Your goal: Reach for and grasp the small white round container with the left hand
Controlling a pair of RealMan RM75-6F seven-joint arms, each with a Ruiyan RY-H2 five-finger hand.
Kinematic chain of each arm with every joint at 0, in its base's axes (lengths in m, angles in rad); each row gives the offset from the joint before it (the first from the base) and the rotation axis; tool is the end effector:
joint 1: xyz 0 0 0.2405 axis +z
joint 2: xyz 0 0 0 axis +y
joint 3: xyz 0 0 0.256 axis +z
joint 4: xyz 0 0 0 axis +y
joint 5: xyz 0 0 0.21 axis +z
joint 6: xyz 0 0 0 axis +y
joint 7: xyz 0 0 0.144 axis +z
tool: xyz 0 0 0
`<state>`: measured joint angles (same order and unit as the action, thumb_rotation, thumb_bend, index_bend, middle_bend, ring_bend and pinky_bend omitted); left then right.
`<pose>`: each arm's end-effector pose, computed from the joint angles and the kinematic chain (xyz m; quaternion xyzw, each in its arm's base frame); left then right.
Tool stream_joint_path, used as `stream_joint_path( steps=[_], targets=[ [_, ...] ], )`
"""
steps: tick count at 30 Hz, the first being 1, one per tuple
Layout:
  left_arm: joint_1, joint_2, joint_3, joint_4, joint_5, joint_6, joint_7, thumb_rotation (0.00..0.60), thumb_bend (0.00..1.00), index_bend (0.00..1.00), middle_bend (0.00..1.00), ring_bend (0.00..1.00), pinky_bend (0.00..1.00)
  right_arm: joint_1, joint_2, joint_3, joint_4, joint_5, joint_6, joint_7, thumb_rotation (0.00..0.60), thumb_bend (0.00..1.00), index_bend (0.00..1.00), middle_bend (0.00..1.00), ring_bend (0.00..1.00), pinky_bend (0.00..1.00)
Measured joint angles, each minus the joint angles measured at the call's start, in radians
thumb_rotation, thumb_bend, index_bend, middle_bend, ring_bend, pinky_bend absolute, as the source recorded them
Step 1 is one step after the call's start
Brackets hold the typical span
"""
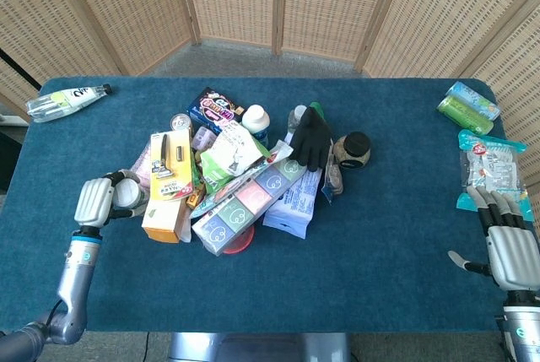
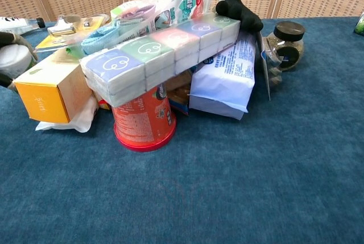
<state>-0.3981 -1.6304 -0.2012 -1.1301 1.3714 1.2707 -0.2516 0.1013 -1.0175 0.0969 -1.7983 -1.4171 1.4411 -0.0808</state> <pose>-0.2792 0.3077 0.0322 -0.5436 -0.4596 -0.5030 0.4901 -0.2860 -0.1924 0.1779 0.5785 -0.4020 0.3849 0.5963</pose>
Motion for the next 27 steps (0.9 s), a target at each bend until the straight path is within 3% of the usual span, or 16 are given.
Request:
stream_joint_path(
  steps=[8, 21, 27],
  targets=[
    [0.013, 0.103, -0.022, -0.161, 0.024, 0.068, 0.027, 0.600, 0.00, 0.79, 0.99, 0.88, 0.87, -0.001, -0.001, -0.002, -0.005, -0.004, 0.002, -0.005, 0.600, 0.00, 0.00, 0.00, 0.00, 0.00],
    [0.043, 0.385, -0.084, -0.576, 0.111, 0.213, 0.183, 0.600, 0.00, 0.78, 0.99, 0.88, 0.87, -0.002, -0.001, -0.005, -0.013, -0.007, 0.002, -0.013, 0.600, 0.00, 0.00, 0.00, 0.00, 0.00],
    [0.054, 0.459, -0.122, -0.658, 0.117, 0.260, 0.220, 0.600, 0.00, 0.78, 0.99, 0.88, 0.87, -0.001, -0.003, -0.006, -0.013, -0.008, 0.001, -0.017, 0.600, 0.00, 0.00, 0.00, 0.00, 0.00]
  ],
)
